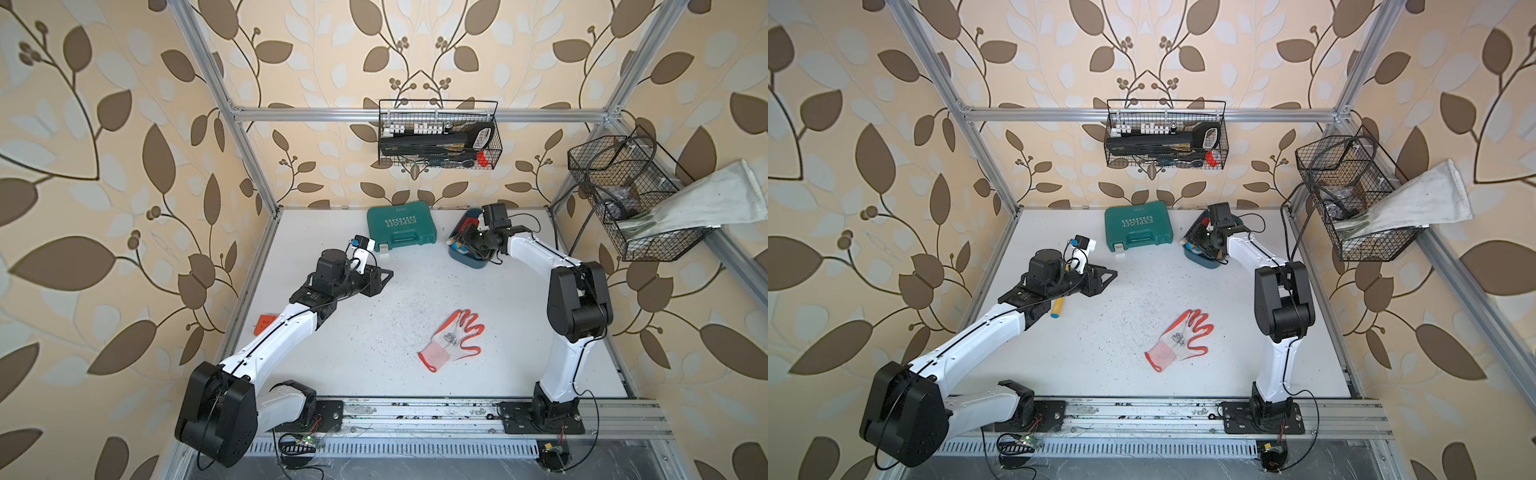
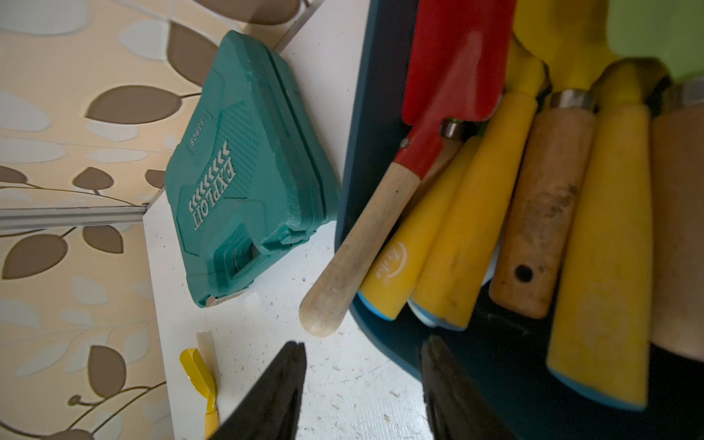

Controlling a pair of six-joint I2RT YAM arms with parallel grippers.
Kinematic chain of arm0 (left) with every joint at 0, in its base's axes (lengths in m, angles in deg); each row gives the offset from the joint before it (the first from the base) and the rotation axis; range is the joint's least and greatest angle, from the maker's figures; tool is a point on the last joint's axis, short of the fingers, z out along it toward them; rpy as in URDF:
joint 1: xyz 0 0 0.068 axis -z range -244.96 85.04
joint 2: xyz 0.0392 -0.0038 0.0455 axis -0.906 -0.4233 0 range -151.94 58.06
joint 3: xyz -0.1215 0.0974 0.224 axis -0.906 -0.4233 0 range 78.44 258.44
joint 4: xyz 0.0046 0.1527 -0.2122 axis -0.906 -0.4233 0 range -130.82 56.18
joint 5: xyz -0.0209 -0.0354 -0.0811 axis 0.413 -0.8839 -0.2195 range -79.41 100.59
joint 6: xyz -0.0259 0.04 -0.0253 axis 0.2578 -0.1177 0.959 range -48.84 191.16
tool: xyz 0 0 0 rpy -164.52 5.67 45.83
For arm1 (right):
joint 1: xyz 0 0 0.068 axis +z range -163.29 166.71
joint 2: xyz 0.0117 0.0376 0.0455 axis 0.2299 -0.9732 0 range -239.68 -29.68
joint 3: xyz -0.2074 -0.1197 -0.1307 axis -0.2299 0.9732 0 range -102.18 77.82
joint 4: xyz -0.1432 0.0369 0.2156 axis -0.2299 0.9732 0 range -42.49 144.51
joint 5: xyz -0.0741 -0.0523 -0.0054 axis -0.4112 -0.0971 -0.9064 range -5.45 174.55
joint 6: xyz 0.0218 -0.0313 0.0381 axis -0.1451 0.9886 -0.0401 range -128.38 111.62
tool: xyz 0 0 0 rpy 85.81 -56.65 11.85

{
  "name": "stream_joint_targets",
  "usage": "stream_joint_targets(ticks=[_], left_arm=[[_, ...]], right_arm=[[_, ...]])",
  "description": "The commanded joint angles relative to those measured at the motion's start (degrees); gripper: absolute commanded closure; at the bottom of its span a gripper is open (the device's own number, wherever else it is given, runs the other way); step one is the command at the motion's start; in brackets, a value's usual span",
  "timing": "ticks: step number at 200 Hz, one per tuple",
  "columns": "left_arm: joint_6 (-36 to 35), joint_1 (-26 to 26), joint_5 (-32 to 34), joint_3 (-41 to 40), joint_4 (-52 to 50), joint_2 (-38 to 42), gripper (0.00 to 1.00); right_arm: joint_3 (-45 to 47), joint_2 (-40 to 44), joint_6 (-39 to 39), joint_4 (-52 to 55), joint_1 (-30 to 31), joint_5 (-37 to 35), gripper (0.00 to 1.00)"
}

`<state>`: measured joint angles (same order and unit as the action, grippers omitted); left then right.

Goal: Take the shovel out of the storage box
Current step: Place the shovel at the center of the board, then pick up the shovel from the storage box.

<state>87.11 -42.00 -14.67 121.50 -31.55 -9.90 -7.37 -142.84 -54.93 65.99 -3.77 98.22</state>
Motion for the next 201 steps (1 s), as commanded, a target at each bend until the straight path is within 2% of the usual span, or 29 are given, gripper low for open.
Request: stream_joint_targets(ticks=[1,36,86,108,201], left_arm=[[0.57,0.37,-0.85,1.32,-0.67,-0.45,0.47],[0.14,0.37,-0.74,1.70,-1.46,-0.58,0.47],[0.37,0.38,-0.87,1.80,-1.40,-0.57,0.47],[0.50,0.40,-1.11,1.99,-1.55,-0.85,0.47],[0.93,0.49,-1.55,1.82,-0.77,-1.71,0.47]], right_arm=[[-0.94,-1.87,-5.95,-2.61,-0.53,1.08,0.50],[-1.01,-3.50,-7.79,-5.38,-1.23,2.63,0.55],[-1.72,-4.27,-7.90,-6.99,-1.99,3.53,0.56],[-3.93,-6.28,-7.56,-5.92,-2.31,4.08,0.61],[-9.00,-13.75,-10.09,-9.33,-2.52,8.36,0.62]])
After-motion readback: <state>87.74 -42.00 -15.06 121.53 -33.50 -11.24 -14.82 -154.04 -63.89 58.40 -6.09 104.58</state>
